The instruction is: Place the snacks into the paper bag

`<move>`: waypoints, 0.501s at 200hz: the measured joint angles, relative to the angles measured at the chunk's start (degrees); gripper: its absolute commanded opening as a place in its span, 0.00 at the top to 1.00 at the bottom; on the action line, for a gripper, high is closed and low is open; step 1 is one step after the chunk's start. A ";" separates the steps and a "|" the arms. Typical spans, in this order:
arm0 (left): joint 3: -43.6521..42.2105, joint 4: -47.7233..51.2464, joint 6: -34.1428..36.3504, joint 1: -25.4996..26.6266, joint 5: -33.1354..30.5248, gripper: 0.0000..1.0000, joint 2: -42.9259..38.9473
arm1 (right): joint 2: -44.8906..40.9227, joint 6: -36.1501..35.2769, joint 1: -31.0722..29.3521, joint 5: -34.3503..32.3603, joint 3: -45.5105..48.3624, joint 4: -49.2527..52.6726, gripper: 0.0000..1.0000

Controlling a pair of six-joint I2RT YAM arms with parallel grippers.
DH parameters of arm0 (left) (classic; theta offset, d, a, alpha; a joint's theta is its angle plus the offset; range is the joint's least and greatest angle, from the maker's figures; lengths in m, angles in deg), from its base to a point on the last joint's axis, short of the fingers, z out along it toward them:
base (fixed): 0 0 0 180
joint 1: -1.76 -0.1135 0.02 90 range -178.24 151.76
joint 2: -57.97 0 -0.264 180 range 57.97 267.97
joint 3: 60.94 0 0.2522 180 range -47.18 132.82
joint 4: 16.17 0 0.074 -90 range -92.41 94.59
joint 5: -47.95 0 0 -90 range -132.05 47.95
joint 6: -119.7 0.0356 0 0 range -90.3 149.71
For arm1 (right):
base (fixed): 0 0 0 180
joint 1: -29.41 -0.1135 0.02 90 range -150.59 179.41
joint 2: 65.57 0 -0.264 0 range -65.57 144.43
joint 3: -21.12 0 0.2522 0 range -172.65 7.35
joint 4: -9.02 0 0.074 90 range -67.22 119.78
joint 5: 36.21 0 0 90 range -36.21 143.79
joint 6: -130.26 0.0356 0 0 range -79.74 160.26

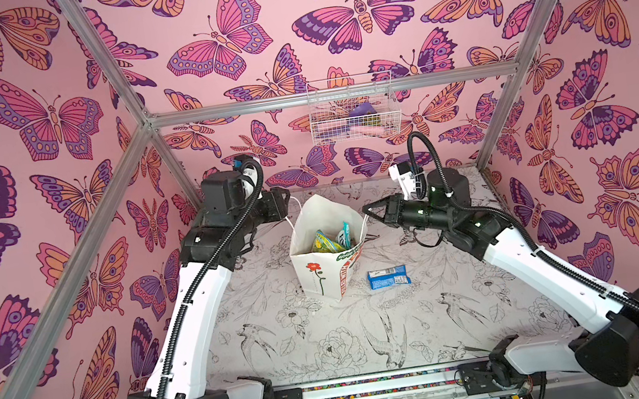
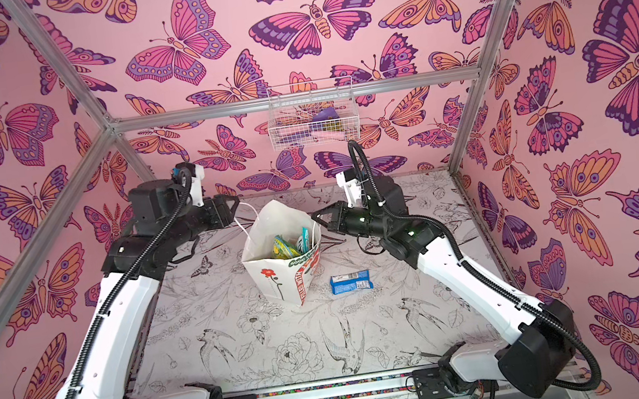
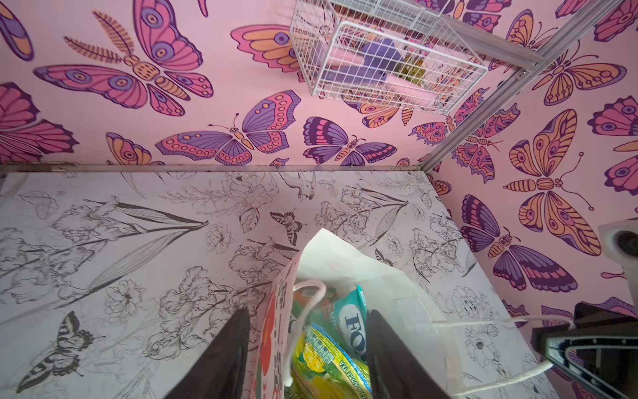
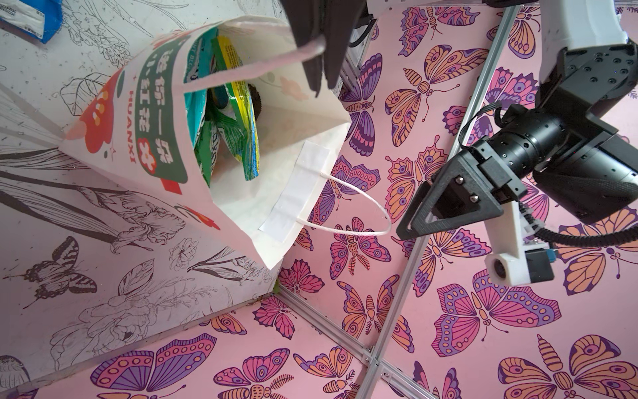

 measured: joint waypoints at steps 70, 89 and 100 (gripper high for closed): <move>-1.29 0.17 0.35 2.05 0.57 1.00 4.04 | 0.02 0.07 0.02 0.02 0.02 0.00 1.00; -1.27 0.17 0.76 2.05 0.31 1.00 3.98 | 1.07 -0.09 0.52 0.70 -1.38 0.94 1.00; -1.27 0.22 0.74 2.05 -0.13 1.00 3.93 | 2.89 -0.07 1.29 1.66 -3.87 1.92 1.00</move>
